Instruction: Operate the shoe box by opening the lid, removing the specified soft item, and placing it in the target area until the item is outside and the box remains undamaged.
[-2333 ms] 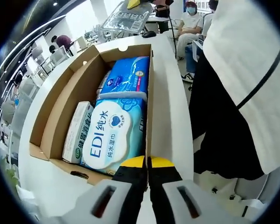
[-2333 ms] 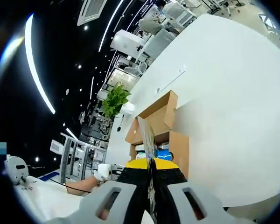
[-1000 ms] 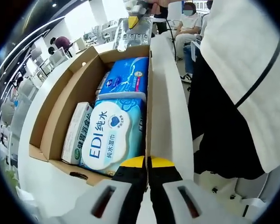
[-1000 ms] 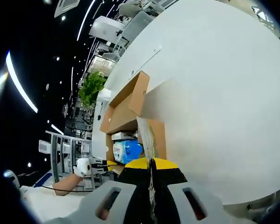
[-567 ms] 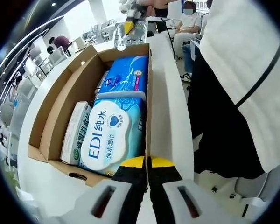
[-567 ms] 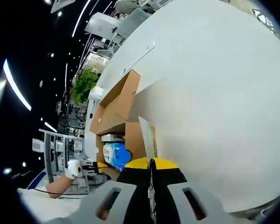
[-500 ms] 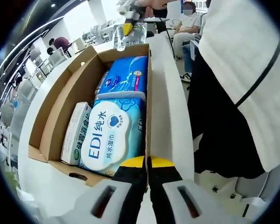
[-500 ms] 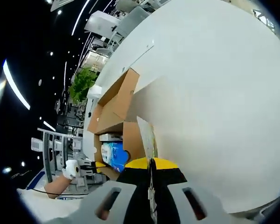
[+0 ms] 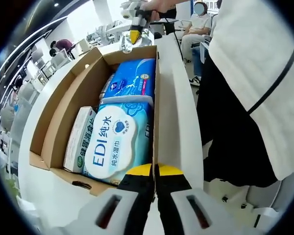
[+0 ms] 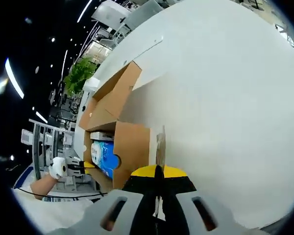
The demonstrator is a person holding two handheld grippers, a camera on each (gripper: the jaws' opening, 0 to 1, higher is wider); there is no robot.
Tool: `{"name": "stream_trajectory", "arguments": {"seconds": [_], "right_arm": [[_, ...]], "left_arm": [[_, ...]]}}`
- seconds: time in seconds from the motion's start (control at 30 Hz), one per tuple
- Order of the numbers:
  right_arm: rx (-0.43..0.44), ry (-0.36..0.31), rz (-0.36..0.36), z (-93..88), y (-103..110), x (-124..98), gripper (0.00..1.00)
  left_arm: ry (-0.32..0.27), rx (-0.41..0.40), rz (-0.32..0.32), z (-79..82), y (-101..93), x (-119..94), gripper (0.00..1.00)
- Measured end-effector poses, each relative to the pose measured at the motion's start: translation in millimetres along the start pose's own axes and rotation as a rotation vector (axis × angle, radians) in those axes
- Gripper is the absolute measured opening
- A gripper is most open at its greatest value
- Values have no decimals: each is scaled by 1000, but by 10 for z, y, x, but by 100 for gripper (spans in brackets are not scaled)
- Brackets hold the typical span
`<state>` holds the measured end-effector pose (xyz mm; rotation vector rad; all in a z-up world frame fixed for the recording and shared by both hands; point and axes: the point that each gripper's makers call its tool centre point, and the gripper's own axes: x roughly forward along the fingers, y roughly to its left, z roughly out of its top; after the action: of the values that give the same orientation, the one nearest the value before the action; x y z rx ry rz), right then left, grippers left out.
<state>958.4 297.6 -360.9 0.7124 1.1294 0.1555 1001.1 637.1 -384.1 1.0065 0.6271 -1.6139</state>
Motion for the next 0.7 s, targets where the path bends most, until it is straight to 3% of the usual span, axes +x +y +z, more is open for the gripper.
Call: {"name": "stream_trajectory", "arguments": {"seconds": [0.33, 0.6, 0.7], "right_arm": [[13, 18, -38, -45, -211, 71, 0], [-39, 38, -140, -124, -400, 115, 0], [-46, 21, -145, -111, -406, 116, 0]], "left_arm": [[13, -11, -5, -6, 0, 6, 1], [15, -8, -6, -8, 2, 11, 1], [14, -10, -2, -3, 1, 9, 1]]}}
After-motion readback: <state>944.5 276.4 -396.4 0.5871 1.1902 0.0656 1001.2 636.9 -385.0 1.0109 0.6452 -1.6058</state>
